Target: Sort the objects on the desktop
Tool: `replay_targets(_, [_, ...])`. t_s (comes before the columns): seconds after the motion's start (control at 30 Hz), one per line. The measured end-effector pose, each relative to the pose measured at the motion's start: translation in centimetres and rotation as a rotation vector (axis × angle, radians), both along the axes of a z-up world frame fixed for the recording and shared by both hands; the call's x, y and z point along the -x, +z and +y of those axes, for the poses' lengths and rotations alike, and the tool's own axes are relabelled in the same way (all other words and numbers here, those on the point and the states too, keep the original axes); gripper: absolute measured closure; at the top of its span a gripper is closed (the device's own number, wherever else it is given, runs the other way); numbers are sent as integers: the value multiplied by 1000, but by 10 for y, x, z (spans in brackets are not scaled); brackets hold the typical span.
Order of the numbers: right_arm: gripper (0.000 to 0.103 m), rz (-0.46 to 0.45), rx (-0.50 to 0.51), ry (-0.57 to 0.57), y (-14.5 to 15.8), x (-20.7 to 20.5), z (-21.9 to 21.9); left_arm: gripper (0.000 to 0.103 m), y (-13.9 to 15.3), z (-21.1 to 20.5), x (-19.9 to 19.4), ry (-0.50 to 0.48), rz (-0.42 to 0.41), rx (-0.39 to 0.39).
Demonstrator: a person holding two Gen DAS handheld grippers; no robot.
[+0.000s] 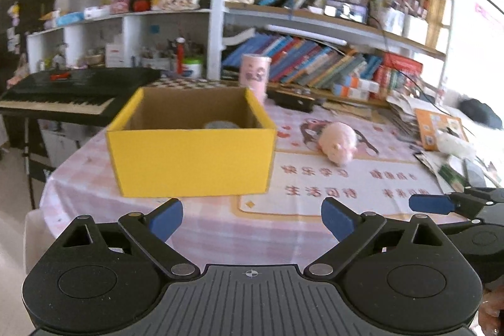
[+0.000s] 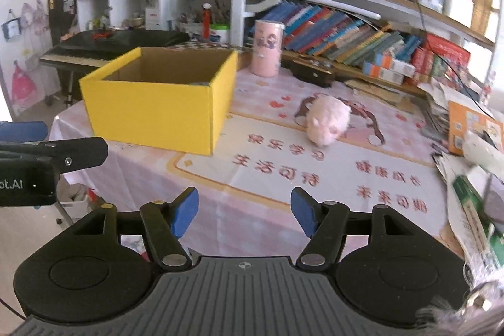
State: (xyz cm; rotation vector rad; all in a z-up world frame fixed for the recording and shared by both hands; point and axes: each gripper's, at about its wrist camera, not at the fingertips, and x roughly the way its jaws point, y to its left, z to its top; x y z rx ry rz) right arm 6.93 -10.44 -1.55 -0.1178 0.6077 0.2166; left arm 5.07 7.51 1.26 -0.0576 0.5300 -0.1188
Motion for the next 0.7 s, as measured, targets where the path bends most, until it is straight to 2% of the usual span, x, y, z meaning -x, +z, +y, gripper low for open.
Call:
replay_targets(0.23, [36,56,-28,-112,-7,1,-23,6,-4,-17,-11,-82,22,-11])
replay_targets(0.7, [33,62,-7,-256,-8,0,-63,6,-9,-64,-42,-248,37,-4])
